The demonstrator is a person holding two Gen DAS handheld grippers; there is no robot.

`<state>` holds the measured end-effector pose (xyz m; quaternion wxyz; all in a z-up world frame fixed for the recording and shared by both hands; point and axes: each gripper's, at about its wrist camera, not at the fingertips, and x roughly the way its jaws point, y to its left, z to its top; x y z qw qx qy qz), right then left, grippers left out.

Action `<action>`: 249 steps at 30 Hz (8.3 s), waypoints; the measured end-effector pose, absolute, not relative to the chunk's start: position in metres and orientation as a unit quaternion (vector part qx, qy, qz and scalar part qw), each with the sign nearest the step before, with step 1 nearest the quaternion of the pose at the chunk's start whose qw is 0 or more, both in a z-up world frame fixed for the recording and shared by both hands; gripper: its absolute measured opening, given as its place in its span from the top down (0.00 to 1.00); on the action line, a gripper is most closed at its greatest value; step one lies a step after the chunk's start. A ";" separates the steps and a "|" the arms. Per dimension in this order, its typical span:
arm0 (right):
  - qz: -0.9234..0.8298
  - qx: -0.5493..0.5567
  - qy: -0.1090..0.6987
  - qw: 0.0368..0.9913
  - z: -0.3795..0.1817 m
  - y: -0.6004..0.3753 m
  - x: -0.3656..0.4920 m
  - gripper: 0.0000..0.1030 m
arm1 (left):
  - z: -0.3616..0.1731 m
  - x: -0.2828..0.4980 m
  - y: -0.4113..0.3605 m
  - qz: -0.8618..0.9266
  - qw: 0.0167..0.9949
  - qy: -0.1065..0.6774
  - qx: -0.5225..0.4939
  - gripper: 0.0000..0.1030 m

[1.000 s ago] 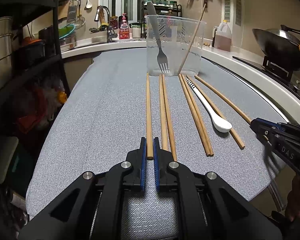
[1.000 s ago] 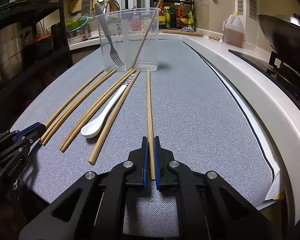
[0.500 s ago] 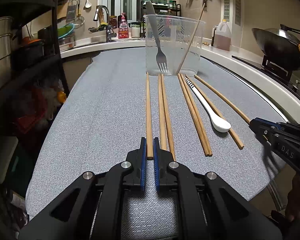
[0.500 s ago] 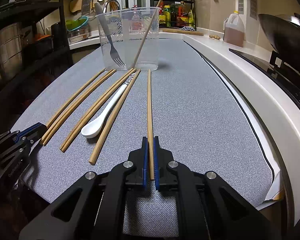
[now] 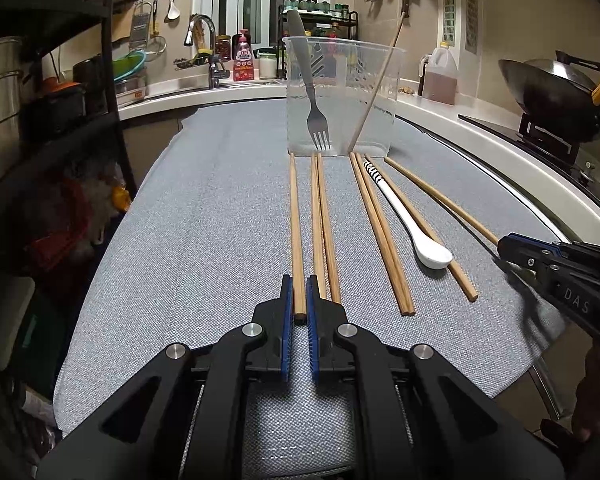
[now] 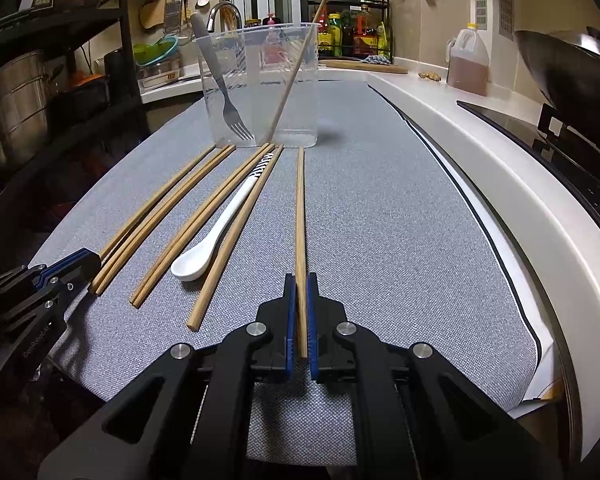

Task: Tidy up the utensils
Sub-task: 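Return to the mat and grasp a wooden chopstick with each tool, then lift both chopsticks and carry them over the clear container, then open both tools to drop the chopsticks into the container, then move both open tools back down toward the remaining chopsticks, then grasp another wooden chopstick with each tool, then lift both chopsticks and carry them over the clear container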

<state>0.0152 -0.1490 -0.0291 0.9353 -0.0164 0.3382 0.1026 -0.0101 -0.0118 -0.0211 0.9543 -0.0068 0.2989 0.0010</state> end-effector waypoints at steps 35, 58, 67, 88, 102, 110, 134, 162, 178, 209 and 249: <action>0.123 0.002 0.236 0.964 0.078 -0.156 -0.001 0.95 | 0.081 -0.022 0.005 -0.007 0.979 0.202 -0.016 0.94; 0.165 0.060 0.201 0.964 0.201 -0.163 0.074 0.95 | 0.221 0.052 0.016 -0.040 0.978 0.206 -0.008 0.94; 0.179 0.076 0.150 0.969 0.258 -0.163 0.125 0.95 | 0.287 0.105 0.005 -0.065 0.982 0.174 -0.024 0.94; 0.176 0.038 0.177 0.968 0.210 -0.120 0.232 0.95 | 0.235 0.239 -0.003 -0.070 0.979 0.187 -0.045 0.94; 0.165 0.017 0.215 0.962 0.165 -0.122 0.202 0.74 | 0.200 0.214 0.013 -0.054 0.965 0.248 -0.065 0.62; 0.146 -0.002 0.190 0.971 0.172 -0.130 0.167 0.70 | 0.226 0.159 0.009 -0.054 0.977 0.198 -0.058 0.60; 0.096 0.023 0.182 0.978 0.068 -0.147 0.016 0.65 | 0.083 -0.002 0.011 0.008 0.977 0.211 -0.031 0.50; 0.128 0.036 0.312 0.941 -0.011 -0.139 0.027 0.89 | 0.007 -0.007 0.028 0.026 0.950 0.304 -0.068 0.75; 0.159 0.019 0.364 0.917 -0.027 -0.113 0.032 0.86 | -0.005 -0.006 0.022 0.003 0.943 0.325 -0.075 0.76; 0.073 -0.001 0.376 0.924 -0.036 -0.151 0.027 0.90 | -0.023 -0.004 -0.005 -0.015 0.936 0.350 -0.039 0.93; 0.084 -0.012 0.319 0.944 0.019 -0.150 0.001 0.94 | 0.005 -0.013 -0.009 -0.013 0.954 0.298 -0.025 0.94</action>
